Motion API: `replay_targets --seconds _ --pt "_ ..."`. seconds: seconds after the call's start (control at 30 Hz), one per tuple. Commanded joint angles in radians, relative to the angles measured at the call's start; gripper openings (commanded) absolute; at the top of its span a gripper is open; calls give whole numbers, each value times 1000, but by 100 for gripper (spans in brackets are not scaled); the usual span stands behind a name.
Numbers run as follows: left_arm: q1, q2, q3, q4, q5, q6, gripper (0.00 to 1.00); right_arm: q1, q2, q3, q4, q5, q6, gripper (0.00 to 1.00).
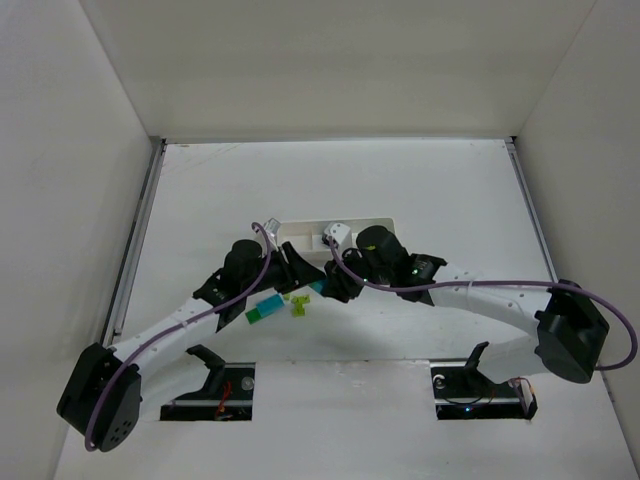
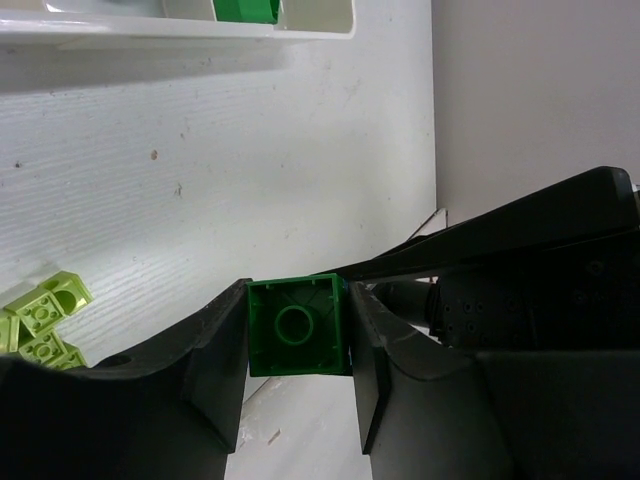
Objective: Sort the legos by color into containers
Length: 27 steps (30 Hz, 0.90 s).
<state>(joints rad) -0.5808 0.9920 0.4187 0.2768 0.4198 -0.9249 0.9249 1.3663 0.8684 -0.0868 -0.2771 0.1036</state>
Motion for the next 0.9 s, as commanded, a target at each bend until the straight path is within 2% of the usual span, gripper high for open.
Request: replay_targets --seconds 0.0,0.17,0.23,0.33,0.4,0.6,0.67,0.73,0.8,0.87 --pt "-12 -7 40 53 25 15 24 9 -1 43 32 15 -18 36" --pt "8 -23 23 102 24 -9 15 9 -13 31 58 47 -18 39" --pt "23 -30 15 122 24 -23 14 10 -30 17 74 49 -13 45" --pt "58 -56 5 145 24 -46 13 7 -73 -28 133 59 -5 63" --pt "83 -73 2 153 24 -55 12 1 -104 -52 151 64 -1 71" --pt "161 -160 -9 171 -38 -92 12 -47 -245 -135 245 49 77 81" --pt "174 -217 -41 212 -100 -113 12 -86 -279 -163 338 64 186 80" --pt "171 -277 -89 283 -189 -147 12 -129 -273 -170 442 105 405 77" --pt "149 -318 -138 364 -284 -179 13 -151 -224 -163 518 134 668 66" --pt "125 -335 -175 430 -358 -210 13 -146 -176 -149 580 139 789 45"
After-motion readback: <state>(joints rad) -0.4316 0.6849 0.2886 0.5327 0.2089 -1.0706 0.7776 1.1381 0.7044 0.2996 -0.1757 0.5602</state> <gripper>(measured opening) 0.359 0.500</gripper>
